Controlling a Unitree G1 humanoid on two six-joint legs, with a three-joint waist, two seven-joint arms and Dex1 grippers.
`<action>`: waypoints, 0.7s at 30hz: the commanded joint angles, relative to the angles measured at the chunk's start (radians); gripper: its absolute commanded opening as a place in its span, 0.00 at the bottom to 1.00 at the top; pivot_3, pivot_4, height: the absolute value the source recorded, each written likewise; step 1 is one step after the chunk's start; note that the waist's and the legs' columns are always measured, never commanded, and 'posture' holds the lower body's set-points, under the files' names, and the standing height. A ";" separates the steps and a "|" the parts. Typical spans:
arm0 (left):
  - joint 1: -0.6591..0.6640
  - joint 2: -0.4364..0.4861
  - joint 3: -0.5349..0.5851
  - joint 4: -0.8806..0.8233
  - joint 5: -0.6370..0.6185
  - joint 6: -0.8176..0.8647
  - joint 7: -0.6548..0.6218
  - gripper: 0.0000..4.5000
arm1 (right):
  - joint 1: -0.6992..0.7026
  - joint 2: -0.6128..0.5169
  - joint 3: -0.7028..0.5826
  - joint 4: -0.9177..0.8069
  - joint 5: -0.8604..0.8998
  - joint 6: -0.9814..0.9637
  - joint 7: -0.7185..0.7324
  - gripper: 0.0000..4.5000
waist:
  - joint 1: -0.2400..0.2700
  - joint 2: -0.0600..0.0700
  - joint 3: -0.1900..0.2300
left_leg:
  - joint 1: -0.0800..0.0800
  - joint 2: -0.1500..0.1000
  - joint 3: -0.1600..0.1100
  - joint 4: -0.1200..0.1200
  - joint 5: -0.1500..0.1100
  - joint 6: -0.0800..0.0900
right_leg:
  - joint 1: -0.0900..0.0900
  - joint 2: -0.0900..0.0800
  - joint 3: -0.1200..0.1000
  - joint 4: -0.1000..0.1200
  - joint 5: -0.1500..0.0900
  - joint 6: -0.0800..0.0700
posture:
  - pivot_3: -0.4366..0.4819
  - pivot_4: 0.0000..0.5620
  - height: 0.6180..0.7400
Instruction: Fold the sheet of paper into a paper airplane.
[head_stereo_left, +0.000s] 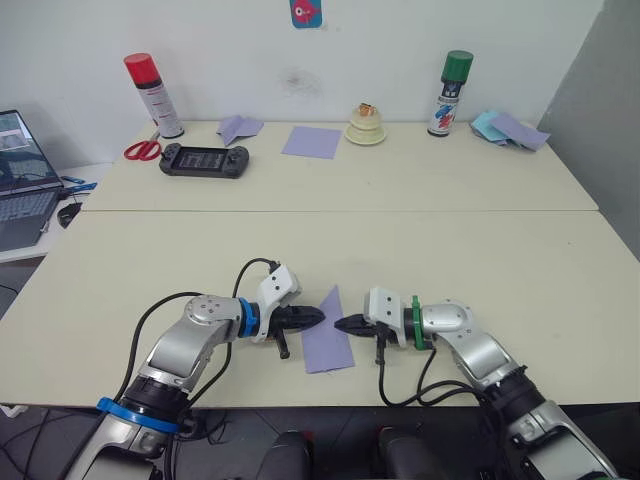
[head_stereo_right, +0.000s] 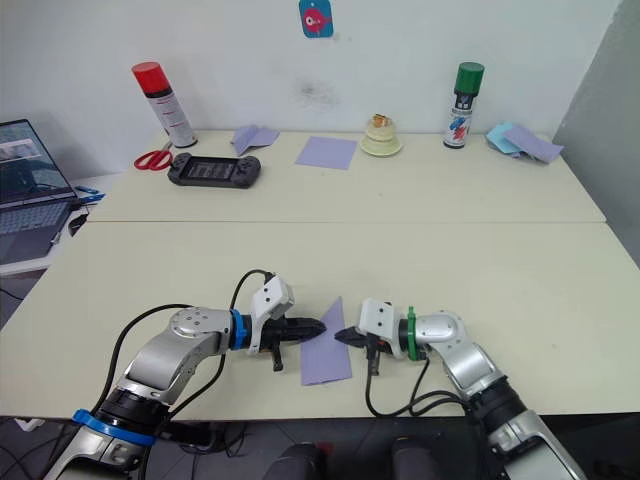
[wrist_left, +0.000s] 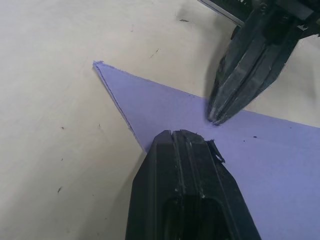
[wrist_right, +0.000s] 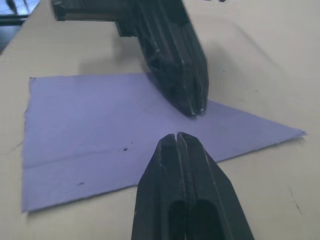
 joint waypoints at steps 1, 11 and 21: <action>0.038 0.014 -0.029 0.062 0.054 0.038 0.029 0.01 | 0.083 -0.050 0.075 -0.049 -0.023 0.038 0.073 0.00 | 0.000 0.000 -0.006 | 0.000 0.000 0.000 -0.002 0.000 0.000 | 0.001 0.000 0.000 -0.004 0.000 0.000 | 0.48 0.27 1.00; 0.030 0.005 -0.035 0.068 0.057 0.039 0.028 0.01 | 0.181 -0.139 0.093 -0.174 -0.009 0.083 0.118 0.00 | 0.001 -0.001 -0.005 | 0.000 0.000 0.000 -0.003 -0.001 -0.001 | 0.001 -0.001 0.000 -0.006 0.000 0.000 | 0.48 0.27 1.00; 0.007 0.002 0.019 -0.006 0.008 0.025 0.012 0.01 | 0.133 -0.034 -0.104 -0.425 0.211 0.281 -0.022 0.00 | 0.001 0.000 0.004 | -0.002 0.000 -0.001 -0.003 0.000 -0.001 | -0.001 -0.001 -0.001 -0.005 0.000 0.001 | 0.48 0.27 1.00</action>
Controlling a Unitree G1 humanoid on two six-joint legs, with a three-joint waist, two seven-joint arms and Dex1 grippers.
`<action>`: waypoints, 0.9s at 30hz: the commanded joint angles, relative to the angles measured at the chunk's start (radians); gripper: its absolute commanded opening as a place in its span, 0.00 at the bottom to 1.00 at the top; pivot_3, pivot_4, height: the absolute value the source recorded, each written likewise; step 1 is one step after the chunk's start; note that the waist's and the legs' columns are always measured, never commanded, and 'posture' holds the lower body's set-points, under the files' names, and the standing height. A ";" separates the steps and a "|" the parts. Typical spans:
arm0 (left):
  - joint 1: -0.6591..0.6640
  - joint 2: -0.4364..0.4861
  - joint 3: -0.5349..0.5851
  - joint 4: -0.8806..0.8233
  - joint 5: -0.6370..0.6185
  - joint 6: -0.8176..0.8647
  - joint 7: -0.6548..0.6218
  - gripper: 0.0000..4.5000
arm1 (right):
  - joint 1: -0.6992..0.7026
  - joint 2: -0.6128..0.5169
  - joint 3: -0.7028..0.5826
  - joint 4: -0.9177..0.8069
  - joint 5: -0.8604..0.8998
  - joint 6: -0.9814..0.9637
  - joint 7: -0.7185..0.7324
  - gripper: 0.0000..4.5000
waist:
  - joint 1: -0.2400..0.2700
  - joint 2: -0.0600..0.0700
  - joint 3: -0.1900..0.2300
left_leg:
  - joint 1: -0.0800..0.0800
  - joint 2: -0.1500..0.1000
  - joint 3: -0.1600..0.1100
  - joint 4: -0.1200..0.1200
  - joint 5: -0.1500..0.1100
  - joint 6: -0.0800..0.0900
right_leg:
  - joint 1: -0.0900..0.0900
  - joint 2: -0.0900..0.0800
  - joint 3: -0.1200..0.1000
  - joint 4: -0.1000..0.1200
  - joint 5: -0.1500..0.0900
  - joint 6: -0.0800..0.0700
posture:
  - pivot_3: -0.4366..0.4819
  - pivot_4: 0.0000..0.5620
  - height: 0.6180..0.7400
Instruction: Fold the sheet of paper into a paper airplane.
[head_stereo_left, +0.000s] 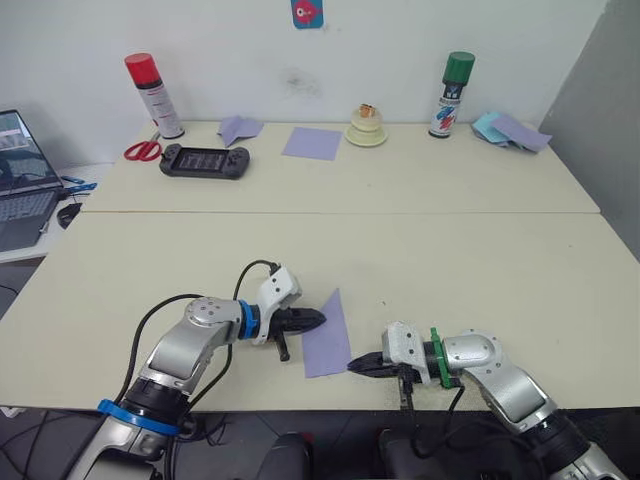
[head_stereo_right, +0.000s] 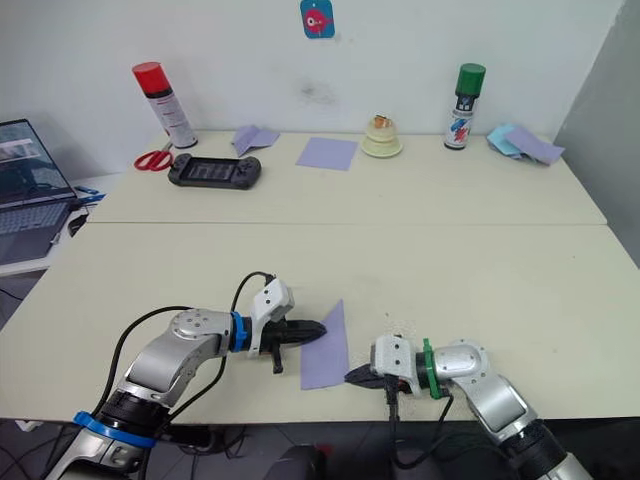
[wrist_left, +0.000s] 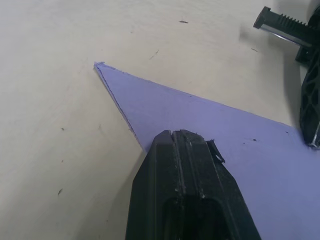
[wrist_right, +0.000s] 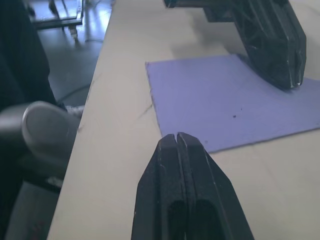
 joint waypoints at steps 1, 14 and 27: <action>-0.002 0.009 0.024 -0.026 -0.004 0.017 0.012 0.01 | -0.039 0.005 -0.091 -0.167 0.115 0.100 -0.032 0.00 | 0.000 0.000 0.004 | -0.001 0.000 0.000 0.000 0.000 -0.001 | 0.000 0.000 0.000 0.000 0.000 0.000 | 0.48 0.27 1.00; -0.137 0.182 0.107 -0.214 -0.030 -0.131 -0.144 0.37 | -0.117 -0.052 -0.180 -0.363 0.187 0.283 -0.122 0.45 | -0.003 -0.008 0.013 | -0.036 -0.001 0.000 0.001 0.004 -0.008 | -0.033 -0.001 -0.003 0.000 0.005 -0.004 | 0.48 0.27 1.00; -0.174 0.237 -0.003 0.053 0.118 -0.773 -0.415 0.82 | -0.085 -0.333 -0.332 -0.584 0.472 0.540 -0.041 0.99 | 0.001 -0.009 0.017 | -0.035 -0.001 0.001 0.003 0.002 -0.003 | -0.032 -0.001 -0.005 0.002 0.005 -0.004 | 0.48 0.27 1.00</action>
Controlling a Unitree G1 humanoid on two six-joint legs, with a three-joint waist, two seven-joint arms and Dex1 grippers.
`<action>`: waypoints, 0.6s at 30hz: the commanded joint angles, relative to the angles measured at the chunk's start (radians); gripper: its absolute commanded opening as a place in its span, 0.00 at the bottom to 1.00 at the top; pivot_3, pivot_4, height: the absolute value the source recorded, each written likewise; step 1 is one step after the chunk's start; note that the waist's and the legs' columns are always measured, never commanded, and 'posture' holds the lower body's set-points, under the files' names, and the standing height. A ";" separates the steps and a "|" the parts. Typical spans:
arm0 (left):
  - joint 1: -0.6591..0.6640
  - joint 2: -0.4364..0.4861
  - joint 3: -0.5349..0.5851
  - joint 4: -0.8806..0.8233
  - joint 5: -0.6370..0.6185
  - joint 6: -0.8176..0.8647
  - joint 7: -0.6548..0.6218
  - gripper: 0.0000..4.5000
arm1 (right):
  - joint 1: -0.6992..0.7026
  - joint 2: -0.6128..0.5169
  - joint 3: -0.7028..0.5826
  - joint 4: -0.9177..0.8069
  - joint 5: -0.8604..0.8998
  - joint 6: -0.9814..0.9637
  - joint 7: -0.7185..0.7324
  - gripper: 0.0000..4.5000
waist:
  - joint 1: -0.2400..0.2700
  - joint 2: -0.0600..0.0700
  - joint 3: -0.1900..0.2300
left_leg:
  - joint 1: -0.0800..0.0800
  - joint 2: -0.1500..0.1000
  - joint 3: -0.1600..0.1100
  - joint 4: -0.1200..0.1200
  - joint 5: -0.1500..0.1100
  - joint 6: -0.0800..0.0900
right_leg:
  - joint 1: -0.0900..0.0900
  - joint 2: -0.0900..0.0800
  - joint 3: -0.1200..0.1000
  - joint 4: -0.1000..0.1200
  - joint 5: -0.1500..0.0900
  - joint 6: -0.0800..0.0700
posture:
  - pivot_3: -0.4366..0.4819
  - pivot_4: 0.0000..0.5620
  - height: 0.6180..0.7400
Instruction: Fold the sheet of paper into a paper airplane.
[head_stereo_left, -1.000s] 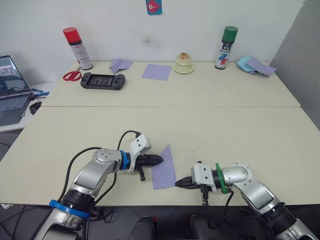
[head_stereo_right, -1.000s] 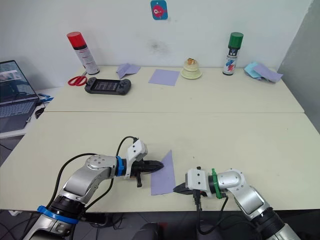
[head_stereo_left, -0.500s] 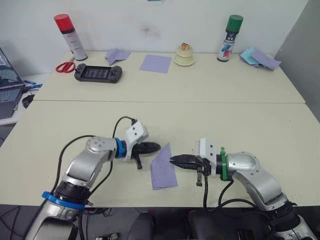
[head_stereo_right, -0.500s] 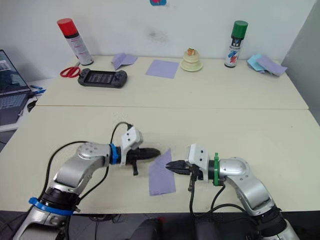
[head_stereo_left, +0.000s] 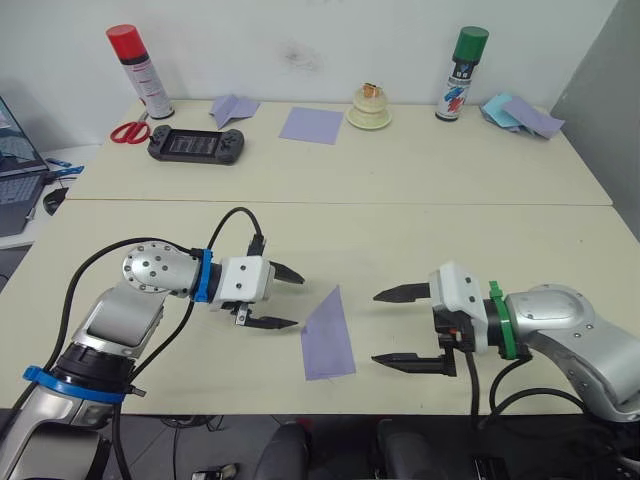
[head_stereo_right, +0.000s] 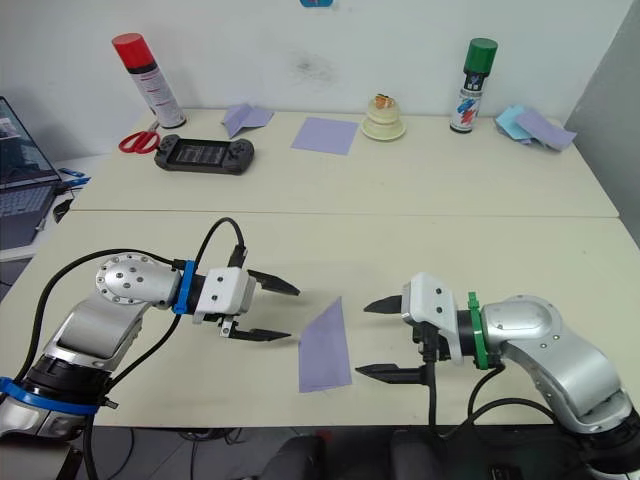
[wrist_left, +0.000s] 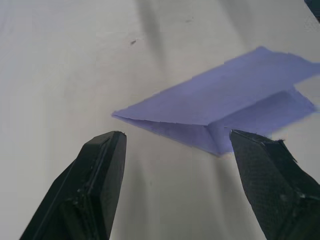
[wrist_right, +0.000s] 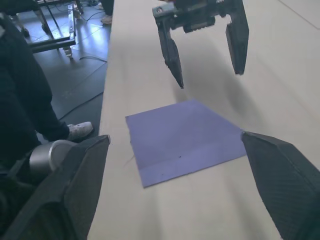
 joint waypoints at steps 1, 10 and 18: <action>-0.032 -0.033 -0.028 0.069 0.026 -0.167 -0.038 0.82 | 0.002 -0.012 -0.026 -0.053 0.058 0.022 -0.014 0.99 | 0.000 0.000 0.000 | 0.000 0.000 0.001 0.000 0.000 0.000 | 0.000 0.000 0.000 0.000 0.000 0.000 | 0.48 0.27 1.00; -0.122 -0.205 -0.134 0.250 0.111 -0.392 -0.017 0.82 | 0.027 -0.025 -0.034 -0.070 0.086 0.029 -0.054 0.99 | 0.000 -0.001 0.001 | 0.000 -0.001 0.001 0.004 0.000 0.000 | 0.001 0.000 0.000 0.003 0.000 0.000 | 0.48 0.27 1.00; -0.188 -0.291 -0.154 0.305 0.281 -0.395 0.159 0.41 | 0.067 -0.037 -0.053 -0.078 0.078 0.010 -0.092 1.00 | -0.002 -0.002 0.001 | 0.000 -0.001 0.001 0.015 -0.001 0.001 | 0.001 0.002 0.000 0.015 0.000 0.001 | 0.48 0.27 1.00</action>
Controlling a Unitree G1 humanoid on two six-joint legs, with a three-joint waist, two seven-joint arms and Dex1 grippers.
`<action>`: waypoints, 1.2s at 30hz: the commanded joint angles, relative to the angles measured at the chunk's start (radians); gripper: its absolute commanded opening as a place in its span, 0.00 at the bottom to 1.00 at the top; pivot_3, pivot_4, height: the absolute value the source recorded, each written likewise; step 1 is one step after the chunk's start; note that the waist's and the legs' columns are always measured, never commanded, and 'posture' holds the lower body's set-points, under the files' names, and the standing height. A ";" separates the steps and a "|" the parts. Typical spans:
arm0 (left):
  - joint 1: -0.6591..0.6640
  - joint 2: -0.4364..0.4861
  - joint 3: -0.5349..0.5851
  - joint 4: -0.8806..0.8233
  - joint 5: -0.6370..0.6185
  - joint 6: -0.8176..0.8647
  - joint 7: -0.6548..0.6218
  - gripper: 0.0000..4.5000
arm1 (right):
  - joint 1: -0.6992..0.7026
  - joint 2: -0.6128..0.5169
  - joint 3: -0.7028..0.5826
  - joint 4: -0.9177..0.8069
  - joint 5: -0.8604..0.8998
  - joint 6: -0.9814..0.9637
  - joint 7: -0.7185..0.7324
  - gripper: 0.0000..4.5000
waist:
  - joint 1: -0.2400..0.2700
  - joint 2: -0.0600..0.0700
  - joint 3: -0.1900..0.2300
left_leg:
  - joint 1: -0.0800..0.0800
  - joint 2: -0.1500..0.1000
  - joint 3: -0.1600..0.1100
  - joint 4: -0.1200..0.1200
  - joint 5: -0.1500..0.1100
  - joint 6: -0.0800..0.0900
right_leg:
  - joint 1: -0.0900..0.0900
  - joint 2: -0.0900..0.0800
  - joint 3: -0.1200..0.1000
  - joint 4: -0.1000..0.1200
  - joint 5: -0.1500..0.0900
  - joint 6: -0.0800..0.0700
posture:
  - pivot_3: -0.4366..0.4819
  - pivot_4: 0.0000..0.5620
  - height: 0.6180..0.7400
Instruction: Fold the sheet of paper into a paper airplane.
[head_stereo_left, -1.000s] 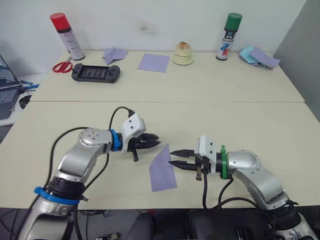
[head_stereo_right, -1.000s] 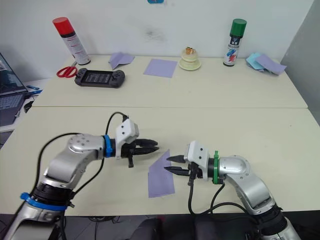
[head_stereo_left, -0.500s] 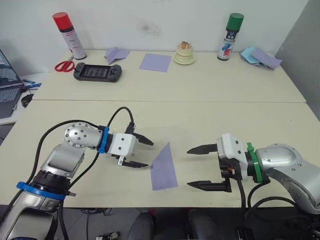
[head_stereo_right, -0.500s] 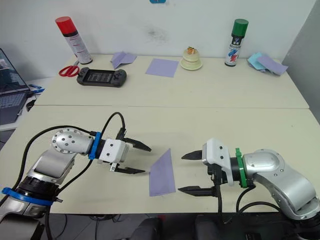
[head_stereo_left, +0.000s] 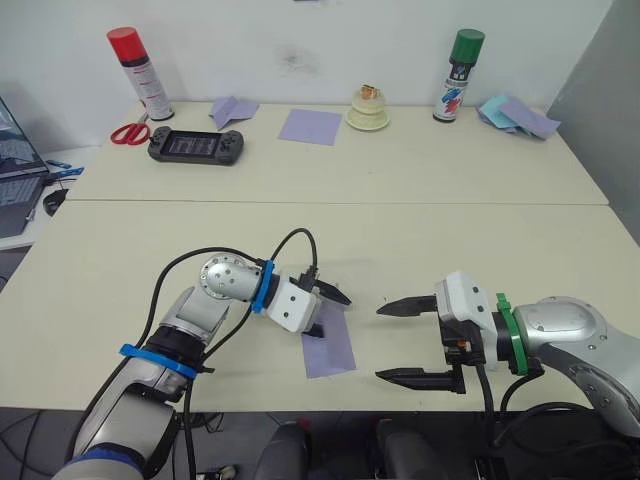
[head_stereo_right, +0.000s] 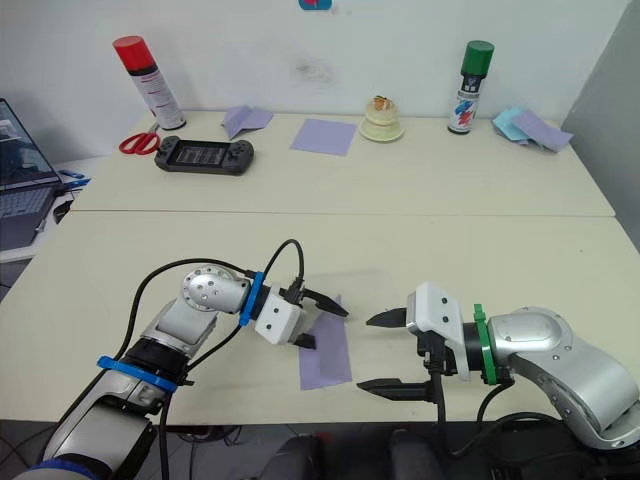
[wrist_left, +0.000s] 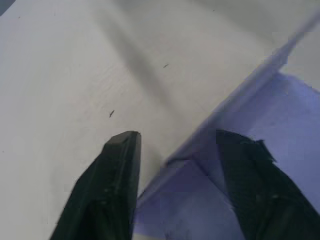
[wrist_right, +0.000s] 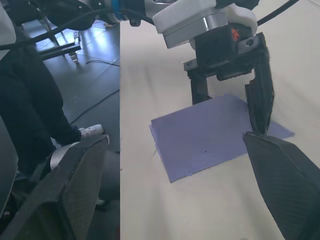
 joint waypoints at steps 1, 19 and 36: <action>-0.042 -0.022 -0.008 -0.031 0.121 0.036 0.125 0.34 | 0.016 -0.001 -0.029 -0.041 0.003 -0.028 -0.027 1.00 | 0.001 0.000 0.000 | 0.000 0.000 0.000 0.001 0.000 0.000 | 0.000 0.000 0.000 0.000 0.000 0.000 | 0.48 0.27 1.00; -0.059 -0.107 0.005 -0.218 0.147 0.583 0.184 0.45 | 0.031 0.061 0.038 0.063 -0.229 -0.176 -0.175 1.00 | 0.000 0.000 0.000 | 0.002 0.001 -0.001 0.001 0.002 0.002 | 0.003 0.002 0.000 0.001 0.001 0.001 | 0.48 0.27 1.00; 0.176 0.200 0.295 -0.590 -0.324 0.913 0.015 0.45 | -0.135 0.184 0.195 0.475 -0.461 -0.386 -0.131 0.61 | -0.003 0.000 0.000 | 0.003 0.001 -0.002 0.001 0.002 0.002 | 0.002 0.001 0.002 0.001 0.002 0.001 | 0.48 0.27 1.00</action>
